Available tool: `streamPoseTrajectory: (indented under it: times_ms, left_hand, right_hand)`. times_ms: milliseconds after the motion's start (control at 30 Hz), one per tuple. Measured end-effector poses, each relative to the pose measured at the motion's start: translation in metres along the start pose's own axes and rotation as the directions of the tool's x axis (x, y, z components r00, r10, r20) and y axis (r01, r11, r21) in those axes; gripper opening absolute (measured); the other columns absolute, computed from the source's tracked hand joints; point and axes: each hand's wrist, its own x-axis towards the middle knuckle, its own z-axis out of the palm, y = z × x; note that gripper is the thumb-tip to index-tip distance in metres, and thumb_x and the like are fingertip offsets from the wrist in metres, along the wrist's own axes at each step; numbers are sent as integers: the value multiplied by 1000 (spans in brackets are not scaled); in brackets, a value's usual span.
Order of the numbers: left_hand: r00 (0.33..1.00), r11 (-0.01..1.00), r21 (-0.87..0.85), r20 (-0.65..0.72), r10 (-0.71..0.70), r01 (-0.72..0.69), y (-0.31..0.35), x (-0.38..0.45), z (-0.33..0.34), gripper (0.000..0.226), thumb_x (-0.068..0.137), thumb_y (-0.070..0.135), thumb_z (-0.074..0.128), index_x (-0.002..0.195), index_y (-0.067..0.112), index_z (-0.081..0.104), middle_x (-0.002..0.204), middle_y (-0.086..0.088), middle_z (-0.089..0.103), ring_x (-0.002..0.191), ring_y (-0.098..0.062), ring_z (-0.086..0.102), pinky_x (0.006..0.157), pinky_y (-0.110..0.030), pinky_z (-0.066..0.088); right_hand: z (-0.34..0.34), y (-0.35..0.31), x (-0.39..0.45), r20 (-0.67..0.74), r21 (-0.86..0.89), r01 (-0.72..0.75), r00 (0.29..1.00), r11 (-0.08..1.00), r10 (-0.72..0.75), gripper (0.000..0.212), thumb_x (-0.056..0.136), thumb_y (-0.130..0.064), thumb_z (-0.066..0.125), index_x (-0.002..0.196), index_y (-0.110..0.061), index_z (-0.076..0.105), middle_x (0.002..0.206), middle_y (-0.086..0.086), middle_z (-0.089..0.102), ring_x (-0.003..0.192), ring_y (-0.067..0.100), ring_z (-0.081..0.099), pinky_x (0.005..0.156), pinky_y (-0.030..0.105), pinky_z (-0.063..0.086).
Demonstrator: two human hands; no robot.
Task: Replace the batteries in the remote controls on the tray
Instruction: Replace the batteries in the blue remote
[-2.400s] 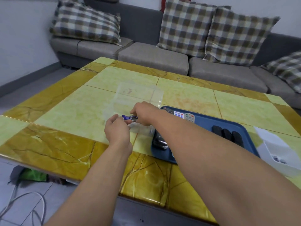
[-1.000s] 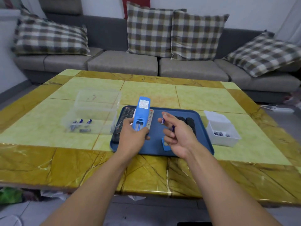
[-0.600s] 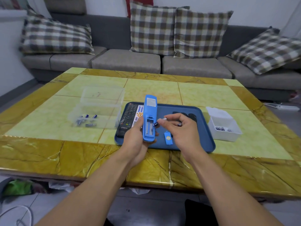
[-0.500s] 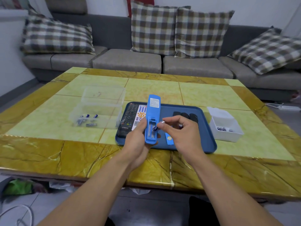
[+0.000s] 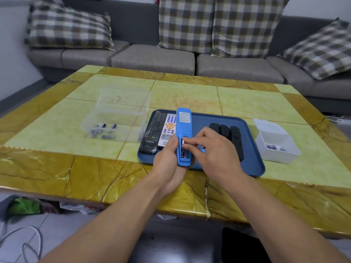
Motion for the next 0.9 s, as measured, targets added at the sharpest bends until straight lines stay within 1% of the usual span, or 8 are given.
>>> streamPoseTrajectory:
  times_ms: [100, 267, 400, 467, 533, 667, 800, 900]
  left_hand:
    - [1000, 1000, -5, -25, 16, -16, 0, 8, -6, 42, 110, 29, 36, 143, 10, 54, 140, -21, 60, 131, -32, 56, 113, -49, 42]
    - [998, 1000, 15, -65, 16, -15, -2, 10, -6, 42, 110, 30, 34, 144, 12, 52, 131, -20, 66, 116, -30, 68, 105, -45, 52]
    - [994, 999, 42, -111, 16, -11, -1, 13, -7, 43, 110, 30, 36, 146, 12, 50, 136, -20, 63, 127, -33, 61, 110, -50, 46]
    - [994, 996, 86, -101, 44, -36, 0, 13, -5, 42, 110, 29, 37, 145, 13, 52, 137, -18, 63, 130, -32, 58, 114, -52, 41]
    - [991, 983, 163, -83, 101, -87, 2, 13, -3, 38, 110, 26, 38, 141, 14, 56, 136, -15, 64, 127, -29, 60, 117, -48, 38]
    - [981, 926, 334, -18, 192, -176, 2, 12, -3, 35, 112, 27, 32, 133, 23, 58, 102, 2, 77, 100, -16, 70, 104, -43, 47]
    - [981, 904, 387, -3, 196, -180, 1, 12, -8, 39, 112, 30, 30, 140, 19, 53, 106, -3, 74, 90, -15, 71, 88, -36, 54]
    - [986, 895, 422, -17, 166, -143, 1, 13, -12, 40, 111, 33, 29, 139, 20, 55, 110, -7, 75, 90, -20, 73, 75, -33, 53]
  right_hand:
    - [4, 0, -7, 62, -230, 121, 992, 966, -109, 26, 100, -40, 53, 120, -39, 70, 88, -10, 57, 63, 16, 57, 51, 34, 47]
    - [3, -8, -10, 182, -306, 160, 977, 938, -107, 35, 102, -33, 44, 133, -40, 60, 101, -8, 55, 63, 25, 58, 53, 37, 47]
    - [5, -13, -12, 302, -402, 184, 951, 897, -60, 44, 102, -30, 40, 143, -45, 42, 114, -9, 49, 67, 25, 57, 56, 35, 41]
    - [2, -12, -10, 218, -315, 98, 976, 944, -28, 40, 101, -30, 45, 137, -46, 53, 106, -11, 52, 73, 21, 60, 59, 34, 44]
    - [-1, -7, -8, 125, -63, -112, 985, 992, 119, 29, 99, -31, 57, 122, -44, 67, 92, -12, 54, 74, 10, 55, 63, 28, 43]
    - [-9, 3, -7, 335, 424, -484, 869, 766, 364, 34, 93, -19, 67, 121, -40, 66, 87, -5, 59, 72, 6, 52, 70, 21, 44]
    - [-10, 1, -9, 348, 491, -501, 863, 713, 367, 35, 102, -8, 50, 121, -32, 66, 91, -4, 64, 75, 7, 62, 75, 24, 52]
    - [-11, 0, -8, 238, 508, -406, 914, 760, 329, 23, 100, -13, 57, 109, -31, 68, 99, -12, 74, 96, -2, 67, 90, 27, 51]
